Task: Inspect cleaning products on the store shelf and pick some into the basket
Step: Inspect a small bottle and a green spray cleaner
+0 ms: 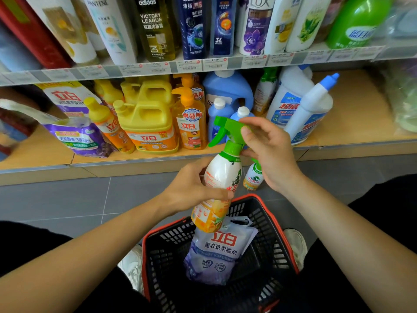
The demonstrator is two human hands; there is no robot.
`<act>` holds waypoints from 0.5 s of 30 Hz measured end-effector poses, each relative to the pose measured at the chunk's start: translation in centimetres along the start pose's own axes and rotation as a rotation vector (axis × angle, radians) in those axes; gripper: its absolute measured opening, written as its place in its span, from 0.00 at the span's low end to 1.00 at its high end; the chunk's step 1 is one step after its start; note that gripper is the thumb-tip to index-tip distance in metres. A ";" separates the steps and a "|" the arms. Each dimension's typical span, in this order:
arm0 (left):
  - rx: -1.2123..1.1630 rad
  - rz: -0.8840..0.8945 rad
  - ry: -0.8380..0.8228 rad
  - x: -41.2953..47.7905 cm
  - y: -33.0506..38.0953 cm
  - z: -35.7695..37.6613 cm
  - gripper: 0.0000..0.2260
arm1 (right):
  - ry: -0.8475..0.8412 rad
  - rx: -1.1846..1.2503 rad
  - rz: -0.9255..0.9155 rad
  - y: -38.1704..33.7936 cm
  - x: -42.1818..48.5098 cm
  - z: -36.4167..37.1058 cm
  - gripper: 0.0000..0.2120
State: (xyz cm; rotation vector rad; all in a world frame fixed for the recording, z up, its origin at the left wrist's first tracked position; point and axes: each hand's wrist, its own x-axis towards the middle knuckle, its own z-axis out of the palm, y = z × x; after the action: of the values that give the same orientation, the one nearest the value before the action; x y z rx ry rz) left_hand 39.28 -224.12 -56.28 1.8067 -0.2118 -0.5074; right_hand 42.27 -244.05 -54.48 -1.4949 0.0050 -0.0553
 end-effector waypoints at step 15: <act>0.156 0.026 0.080 -0.4 1.7 0.7 0.24 | 0.112 -0.204 -0.077 0.5 0.0 0.4 0.06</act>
State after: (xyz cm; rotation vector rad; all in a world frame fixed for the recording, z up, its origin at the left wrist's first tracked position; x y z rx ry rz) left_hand 38.77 -225.09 -54.74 1.9701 -0.2244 -0.4084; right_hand 42.34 -243.66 -54.92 -1.6938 0.0444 -0.2055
